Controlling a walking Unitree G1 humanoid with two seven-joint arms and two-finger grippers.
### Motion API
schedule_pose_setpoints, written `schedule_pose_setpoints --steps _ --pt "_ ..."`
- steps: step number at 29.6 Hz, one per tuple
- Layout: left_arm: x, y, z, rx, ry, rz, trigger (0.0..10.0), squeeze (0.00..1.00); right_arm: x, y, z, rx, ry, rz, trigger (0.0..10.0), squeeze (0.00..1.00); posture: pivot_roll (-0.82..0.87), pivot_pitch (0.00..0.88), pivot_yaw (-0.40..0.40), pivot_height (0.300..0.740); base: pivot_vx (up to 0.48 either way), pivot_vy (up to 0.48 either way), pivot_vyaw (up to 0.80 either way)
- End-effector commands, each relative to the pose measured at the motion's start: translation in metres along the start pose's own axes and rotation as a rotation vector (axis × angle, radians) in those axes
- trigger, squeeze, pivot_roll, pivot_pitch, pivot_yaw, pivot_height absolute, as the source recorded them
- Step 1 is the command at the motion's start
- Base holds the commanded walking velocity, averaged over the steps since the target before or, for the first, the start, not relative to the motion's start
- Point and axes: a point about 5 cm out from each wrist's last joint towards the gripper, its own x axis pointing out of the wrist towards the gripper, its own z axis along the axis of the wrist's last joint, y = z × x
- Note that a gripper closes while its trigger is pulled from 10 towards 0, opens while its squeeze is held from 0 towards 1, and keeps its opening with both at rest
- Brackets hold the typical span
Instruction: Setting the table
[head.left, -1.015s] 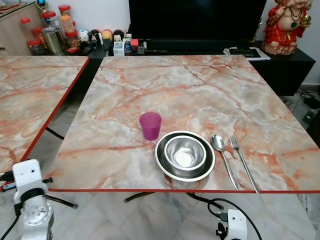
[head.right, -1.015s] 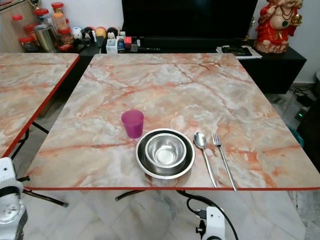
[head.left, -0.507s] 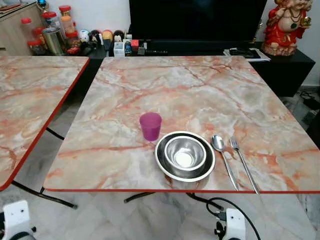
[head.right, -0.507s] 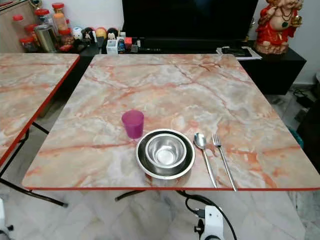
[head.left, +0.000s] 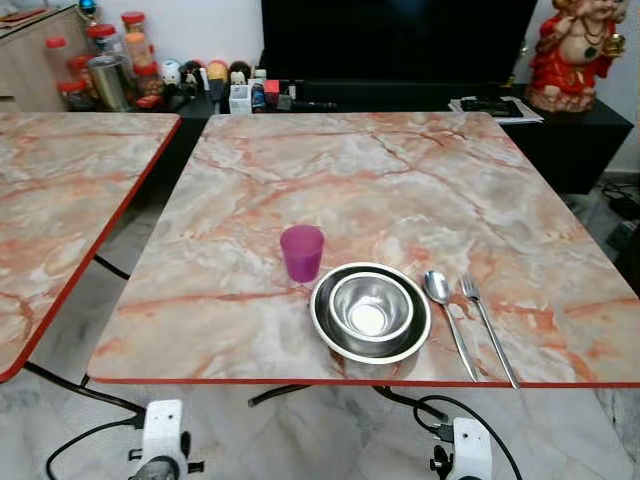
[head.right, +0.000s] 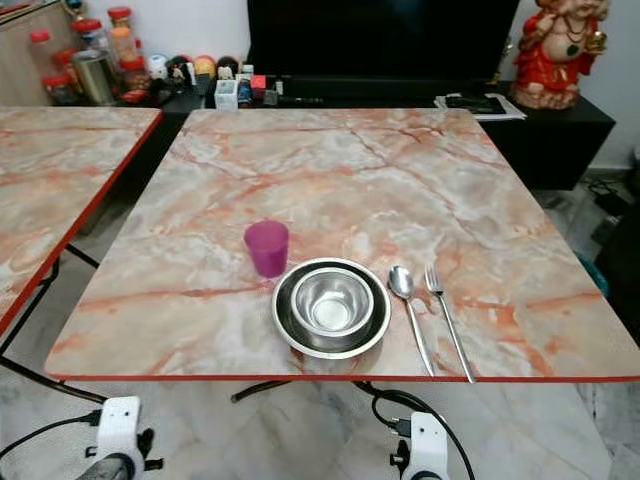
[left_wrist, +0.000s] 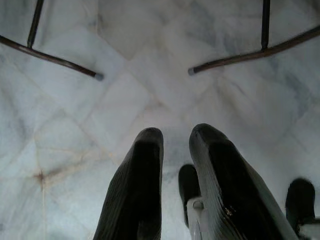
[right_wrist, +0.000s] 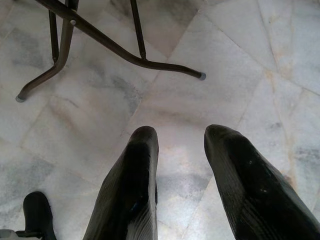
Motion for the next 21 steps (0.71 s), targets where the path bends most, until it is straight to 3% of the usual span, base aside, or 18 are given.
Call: schedule_pose_setpoints --steps 1,8,21 --pt "-0.001 0.0 -0.01 0.04 0.067 -0.021 10.0 0.0 0.001 -0.002 0.002 0.013 0.004 -0.007 10.0 0.0 0.02 0.0 -0.006 0.736 0.0 0.0 0.0" --pt "-0.004 -0.006 -0.022 0.085 0.119 -0.056 10.0 0.0 0.0 -0.006 -0.003 0.007 0.019 -0.015 10.0 0.0 0.01 0.0 -0.013 0.736 0.0 0.0 0.0" --pt "-0.005 -0.011 -0.027 0.086 0.135 -0.063 10.0 0.0 0.0 -0.009 -0.003 0.007 0.024 -0.024 10.0 0.0 0.01 0.0 -0.02 0.736 0.0 -0.407 0.0"
